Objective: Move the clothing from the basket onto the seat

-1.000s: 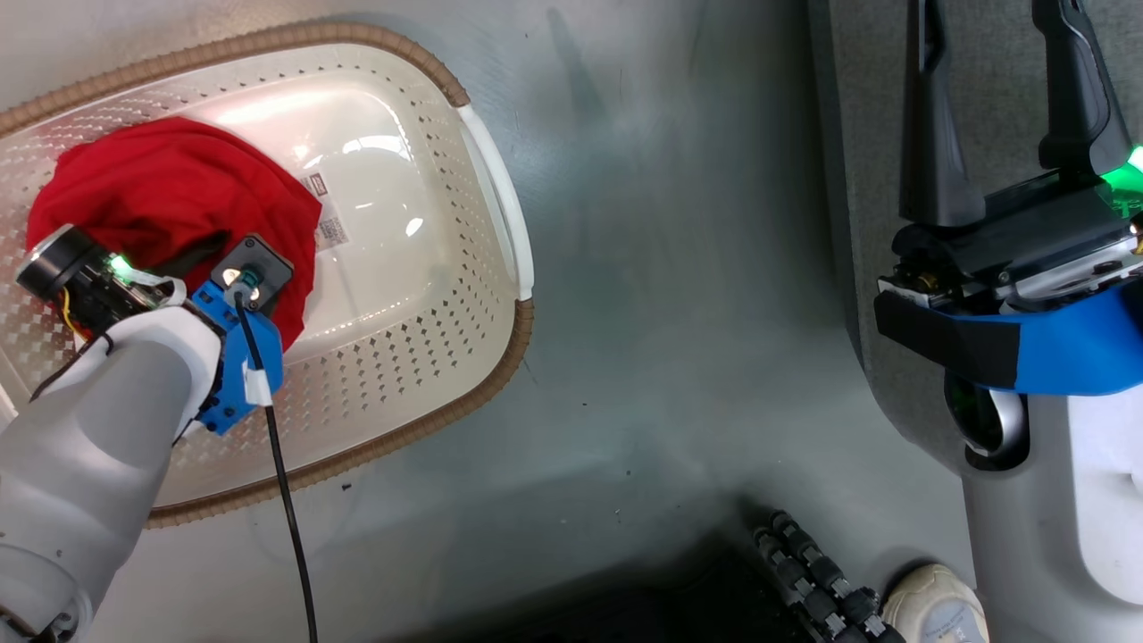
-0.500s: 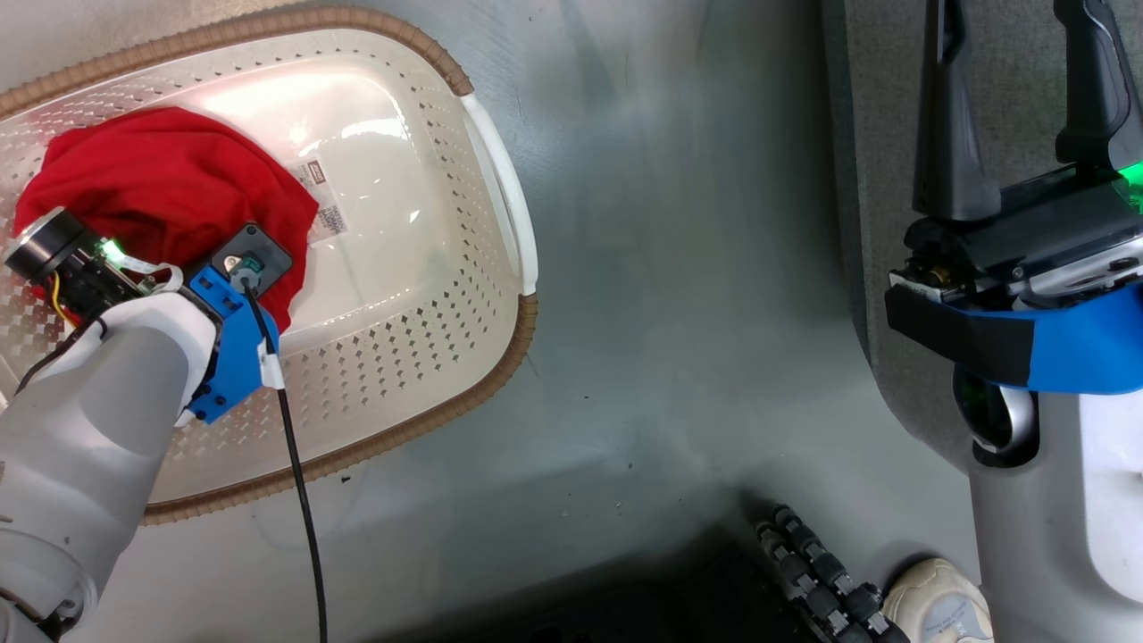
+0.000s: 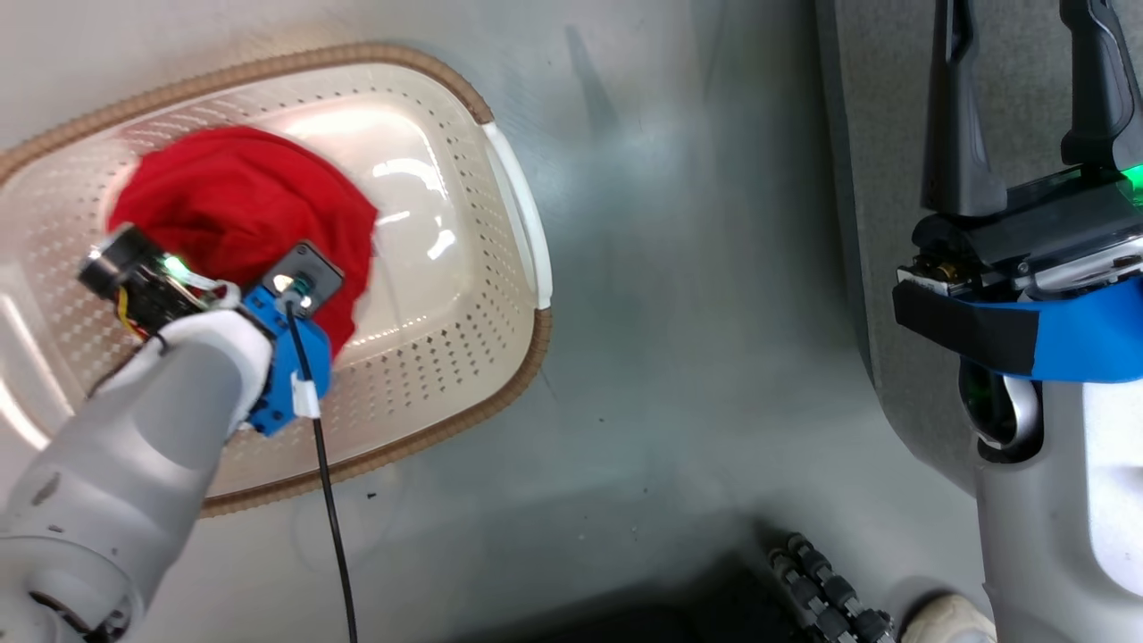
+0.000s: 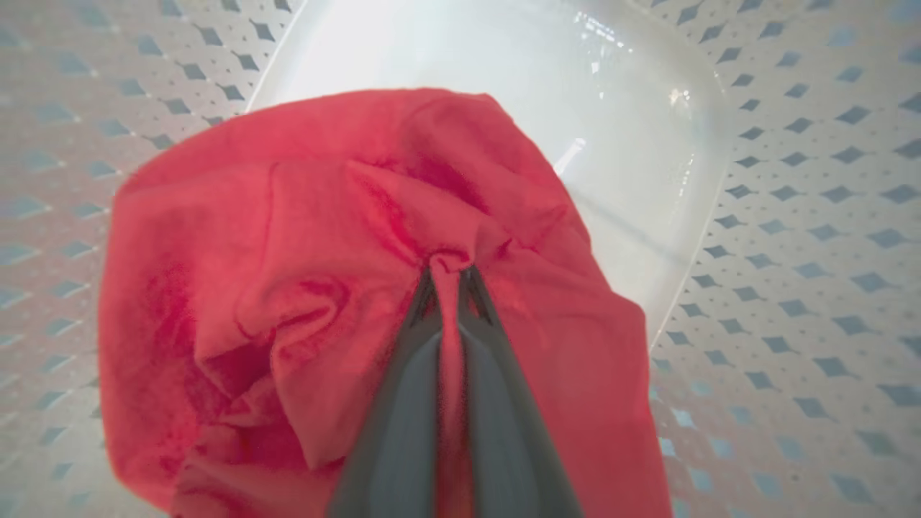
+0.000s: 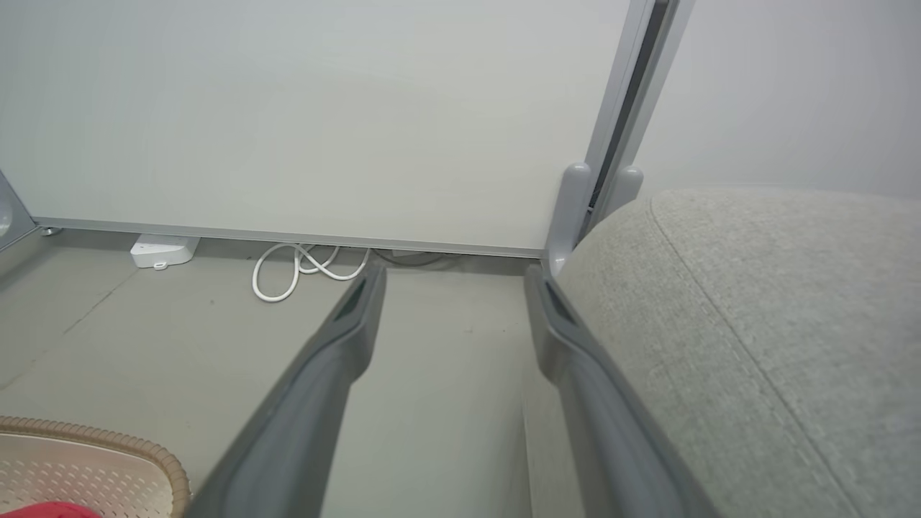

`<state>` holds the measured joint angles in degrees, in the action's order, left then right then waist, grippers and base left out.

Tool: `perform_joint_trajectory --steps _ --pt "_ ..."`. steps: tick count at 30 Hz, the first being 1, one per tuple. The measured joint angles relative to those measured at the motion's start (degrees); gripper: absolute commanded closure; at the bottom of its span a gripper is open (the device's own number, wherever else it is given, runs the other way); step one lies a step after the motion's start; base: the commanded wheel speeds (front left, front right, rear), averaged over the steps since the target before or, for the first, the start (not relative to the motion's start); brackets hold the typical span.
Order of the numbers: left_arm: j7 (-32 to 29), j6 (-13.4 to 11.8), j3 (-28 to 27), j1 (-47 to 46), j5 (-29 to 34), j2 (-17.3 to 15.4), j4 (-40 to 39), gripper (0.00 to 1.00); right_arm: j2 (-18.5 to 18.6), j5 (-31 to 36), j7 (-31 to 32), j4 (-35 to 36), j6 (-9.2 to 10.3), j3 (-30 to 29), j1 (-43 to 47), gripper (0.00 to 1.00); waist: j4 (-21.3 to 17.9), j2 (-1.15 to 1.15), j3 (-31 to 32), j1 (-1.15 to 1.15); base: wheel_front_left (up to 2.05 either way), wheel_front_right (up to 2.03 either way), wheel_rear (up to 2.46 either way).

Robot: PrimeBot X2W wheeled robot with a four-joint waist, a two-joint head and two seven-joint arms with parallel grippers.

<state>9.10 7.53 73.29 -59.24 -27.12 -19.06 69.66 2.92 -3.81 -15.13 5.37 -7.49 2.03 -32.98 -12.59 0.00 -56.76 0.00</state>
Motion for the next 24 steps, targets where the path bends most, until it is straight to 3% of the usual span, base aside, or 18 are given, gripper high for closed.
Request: perform_joint_trajectory --steps 15,24 --pt "5.7 0.0 -0.4 4.2 -6.0 5.6 -4.7 1.00 0.0 1.7 0.0 -2.9 0.00 -2.1 3.2 0.00 4.5 0.00 11.1 0.00 0.00 0.00 0.00" --pt "5.9 -0.9 -8.5 7.0 -5.5 5.4 -16.7 1.00 0.0 2.8 0.0 -4.5 0.00 -4.1 7.6 0.00 7.6 0.00 19.8 0.00 0.00 0.00 0.00"
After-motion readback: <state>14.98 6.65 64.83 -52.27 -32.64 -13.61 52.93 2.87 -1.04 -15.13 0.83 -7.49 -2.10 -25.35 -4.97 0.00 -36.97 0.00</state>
